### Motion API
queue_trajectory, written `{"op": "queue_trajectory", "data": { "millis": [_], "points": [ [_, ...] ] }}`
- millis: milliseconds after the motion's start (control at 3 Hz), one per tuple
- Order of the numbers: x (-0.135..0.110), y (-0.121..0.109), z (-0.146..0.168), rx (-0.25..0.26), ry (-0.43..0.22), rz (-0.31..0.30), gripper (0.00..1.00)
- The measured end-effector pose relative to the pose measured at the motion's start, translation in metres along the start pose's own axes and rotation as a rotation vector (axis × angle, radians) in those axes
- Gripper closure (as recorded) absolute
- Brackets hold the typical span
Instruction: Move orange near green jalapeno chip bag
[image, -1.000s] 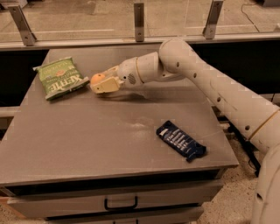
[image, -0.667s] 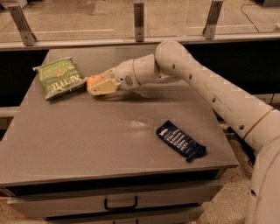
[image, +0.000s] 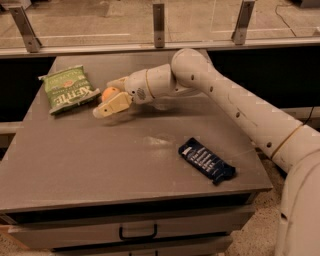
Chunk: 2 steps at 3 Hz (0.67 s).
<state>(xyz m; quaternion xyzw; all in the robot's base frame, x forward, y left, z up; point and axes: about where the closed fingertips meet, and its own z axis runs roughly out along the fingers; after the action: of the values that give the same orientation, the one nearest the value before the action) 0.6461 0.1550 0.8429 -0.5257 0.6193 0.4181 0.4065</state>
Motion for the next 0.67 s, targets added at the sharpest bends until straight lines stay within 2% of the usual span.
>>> {"op": "queue_trajectory", "data": {
  "millis": [333, 667],
  "points": [
    [-0.015, -0.005, -0.019, 0.054, -0.013, -0.042, 0.0],
    [-0.047, -0.017, -0.066, 0.165, -0.021, -0.127, 0.0]
  ]
}}
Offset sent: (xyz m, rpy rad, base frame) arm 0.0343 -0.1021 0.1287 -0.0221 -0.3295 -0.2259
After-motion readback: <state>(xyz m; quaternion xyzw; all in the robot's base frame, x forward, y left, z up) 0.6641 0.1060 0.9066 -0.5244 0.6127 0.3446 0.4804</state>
